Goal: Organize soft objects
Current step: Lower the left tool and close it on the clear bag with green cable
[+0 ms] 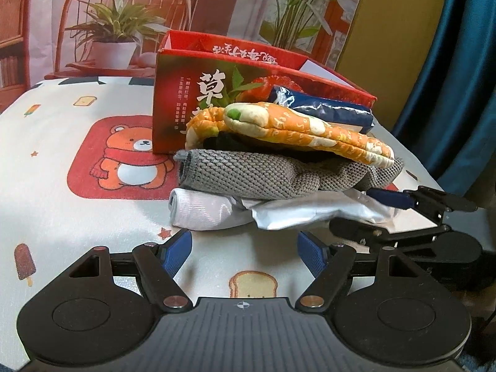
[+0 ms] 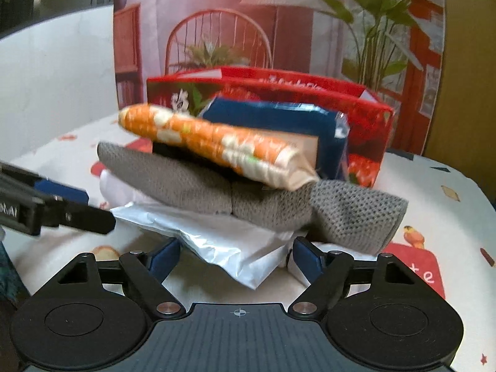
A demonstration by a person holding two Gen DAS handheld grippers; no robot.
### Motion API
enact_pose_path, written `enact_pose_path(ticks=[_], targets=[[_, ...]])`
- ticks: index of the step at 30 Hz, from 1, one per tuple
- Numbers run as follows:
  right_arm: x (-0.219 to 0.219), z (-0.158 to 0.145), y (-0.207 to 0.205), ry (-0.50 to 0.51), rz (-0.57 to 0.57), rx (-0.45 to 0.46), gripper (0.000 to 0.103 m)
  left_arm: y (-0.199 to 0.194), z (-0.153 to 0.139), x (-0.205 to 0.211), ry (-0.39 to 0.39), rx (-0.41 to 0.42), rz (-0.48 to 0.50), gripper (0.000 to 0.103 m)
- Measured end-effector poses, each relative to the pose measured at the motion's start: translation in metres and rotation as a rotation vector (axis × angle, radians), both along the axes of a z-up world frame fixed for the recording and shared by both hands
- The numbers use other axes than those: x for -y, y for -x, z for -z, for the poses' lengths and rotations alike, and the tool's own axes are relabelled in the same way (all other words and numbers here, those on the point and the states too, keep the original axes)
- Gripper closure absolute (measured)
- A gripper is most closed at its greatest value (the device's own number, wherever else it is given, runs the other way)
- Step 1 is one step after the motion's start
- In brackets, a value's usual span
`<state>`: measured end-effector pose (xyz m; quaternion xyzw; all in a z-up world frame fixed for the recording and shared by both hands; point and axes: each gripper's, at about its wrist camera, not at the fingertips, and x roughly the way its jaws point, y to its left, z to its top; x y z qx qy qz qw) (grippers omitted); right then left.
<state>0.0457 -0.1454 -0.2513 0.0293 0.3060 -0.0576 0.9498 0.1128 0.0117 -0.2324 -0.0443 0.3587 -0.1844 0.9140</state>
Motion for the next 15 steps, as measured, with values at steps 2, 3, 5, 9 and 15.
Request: enact_pose_path(ticks=[2,3,5,9,15], targets=[[0.005,-0.003,0.000,-0.011,0.007,0.012,0.027,-0.002,0.000,0.000,0.005,-0.008,0.011,0.029],[0.006,-0.004,0.000,-0.017,0.009,0.018,0.027,-0.003,0.000,0.001,0.005,-0.009,0.014,0.030],[0.008,-0.005,0.000,-0.025,0.012,0.026,0.027,-0.006,0.000,0.002,0.005,-0.012,0.020,0.031],[0.013,-0.010,-0.003,-0.034,0.013,0.047,0.027,-0.013,-0.002,0.005,-0.012,-0.001,0.026,0.033],[0.019,-0.016,-0.009,-0.052,0.011,0.083,0.027,-0.022,-0.006,0.008,-0.029,0.031,0.025,0.033]])
